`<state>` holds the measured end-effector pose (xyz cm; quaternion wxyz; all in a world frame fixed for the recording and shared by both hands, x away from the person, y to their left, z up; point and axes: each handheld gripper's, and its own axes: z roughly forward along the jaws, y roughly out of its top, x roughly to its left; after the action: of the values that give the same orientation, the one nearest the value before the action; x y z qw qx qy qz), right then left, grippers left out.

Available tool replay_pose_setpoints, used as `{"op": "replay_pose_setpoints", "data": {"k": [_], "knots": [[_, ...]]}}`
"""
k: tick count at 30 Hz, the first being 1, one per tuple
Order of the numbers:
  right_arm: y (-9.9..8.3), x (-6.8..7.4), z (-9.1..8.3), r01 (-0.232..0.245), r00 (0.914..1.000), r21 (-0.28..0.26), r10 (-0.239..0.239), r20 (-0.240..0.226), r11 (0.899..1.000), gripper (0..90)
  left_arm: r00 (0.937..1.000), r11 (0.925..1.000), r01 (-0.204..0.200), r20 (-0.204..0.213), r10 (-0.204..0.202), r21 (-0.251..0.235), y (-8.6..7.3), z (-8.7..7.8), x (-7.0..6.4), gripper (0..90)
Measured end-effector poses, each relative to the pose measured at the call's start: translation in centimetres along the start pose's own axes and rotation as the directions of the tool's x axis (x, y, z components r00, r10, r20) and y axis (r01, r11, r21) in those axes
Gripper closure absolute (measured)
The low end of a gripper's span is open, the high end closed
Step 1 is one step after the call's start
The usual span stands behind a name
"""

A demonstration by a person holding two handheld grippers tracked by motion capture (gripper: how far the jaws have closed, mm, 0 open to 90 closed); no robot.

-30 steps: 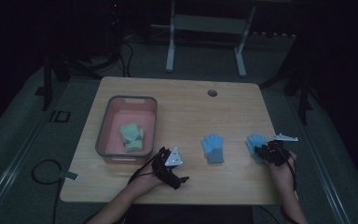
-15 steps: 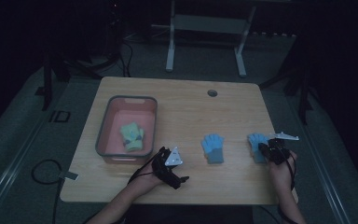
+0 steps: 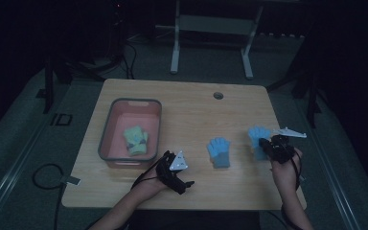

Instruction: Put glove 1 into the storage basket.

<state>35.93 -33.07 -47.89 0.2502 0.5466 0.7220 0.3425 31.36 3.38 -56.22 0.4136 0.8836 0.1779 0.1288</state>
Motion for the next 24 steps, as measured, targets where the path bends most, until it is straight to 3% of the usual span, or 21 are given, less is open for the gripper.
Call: {"op": "replay_pose_setpoints", "data": {"k": [11, 24], "knots": [[0.8, 4.1, -0.3, 0.014, 0.9961, -0.01, -0.015, -0.087, 1.0, 86.3, 1.0, 1.0, -0.006, -0.001, 0.006, 0.001, 0.1, 0.0, 0.0, 2.7], [2.4, 9.0, 0.4, 0.071, 0.988, -0.019, -0.073, -0.136, 0.997, 86.3, 0.9999, 0.9999, -0.016, -0.004, 0.016, 0.003, 0.2, -0.1, -0.1, 2.7]]}}
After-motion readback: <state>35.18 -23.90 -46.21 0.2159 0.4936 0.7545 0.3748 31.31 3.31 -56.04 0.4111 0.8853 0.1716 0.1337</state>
